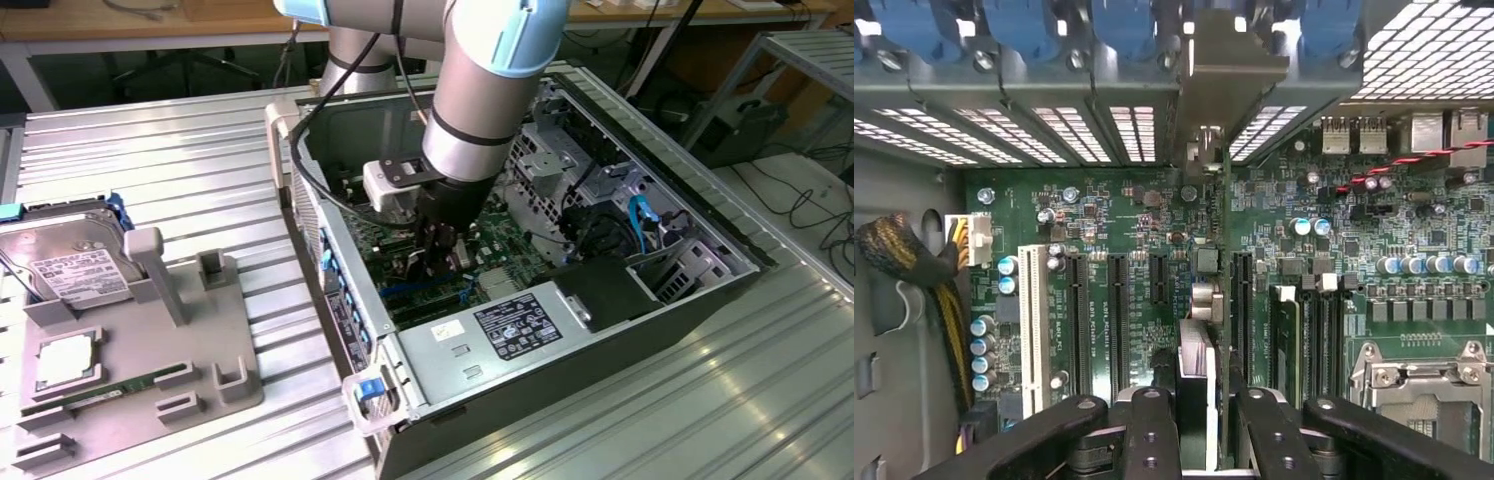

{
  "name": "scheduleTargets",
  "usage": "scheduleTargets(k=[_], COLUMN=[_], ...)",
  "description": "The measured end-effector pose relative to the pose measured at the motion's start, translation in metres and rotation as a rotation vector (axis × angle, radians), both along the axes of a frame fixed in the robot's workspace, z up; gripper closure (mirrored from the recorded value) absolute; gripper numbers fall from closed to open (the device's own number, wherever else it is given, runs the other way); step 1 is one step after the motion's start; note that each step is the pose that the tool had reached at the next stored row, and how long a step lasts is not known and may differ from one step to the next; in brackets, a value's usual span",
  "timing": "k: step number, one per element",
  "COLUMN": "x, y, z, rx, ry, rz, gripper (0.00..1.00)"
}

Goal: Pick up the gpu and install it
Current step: 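Insert the gpu into the slot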

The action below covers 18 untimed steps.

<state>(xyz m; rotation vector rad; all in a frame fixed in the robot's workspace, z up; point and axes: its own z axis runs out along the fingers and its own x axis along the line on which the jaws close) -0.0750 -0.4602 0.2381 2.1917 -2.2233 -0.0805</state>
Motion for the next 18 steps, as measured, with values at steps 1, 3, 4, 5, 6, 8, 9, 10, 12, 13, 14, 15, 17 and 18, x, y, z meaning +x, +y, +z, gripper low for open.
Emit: scheduleTargets(k=[1,3,4,5,6,8,9,10,12,13,14,15,17,18], x=[0.0,0.0,0.0,0.0,0.0001,0.0001,0.0001,0.0001,0.0001,0.0001,0.0001,0.0001,0.0,0.0], y=[0.0,-0.0001,-0.0001,0.0,0.0,0.0004,0.0002,0.0001,0.0001,0.0001,0.0001,0.0001,0.0,-0.0001], z=[-0.0013,-0.0042,-0.005,-0.0054,-0.0057,-0.0068,-0.0063,-0.0058,-0.0058,-0.0058,-0.0058,-0.0057,-0.0072,-0.0088], rx=[-0.0003,-0.0006,-0.0003,0.0001,0.0006,0.0033,0.002,0.001,0.0008,0.0008,0.0008,0.0007,-0.0001,-0.0006], ry=[0.0005,0.0015,0.0022,0.0028,0.0029,0.002,0.0023,0.0028,0.0029,0.0029,0.0029,0.003,0.0035,0.0039], rz=[0.0,0.0,0.0,0.0,0.0,0.0,0.0,0.0,0.0,0.0,0.0,0.0,0.0,0.0], gripper=[0.73,0.73,0.73,0.73,0.73,0.73,0.73,0.73,0.73,0.73,0.73,0.73,0.73,0.73])
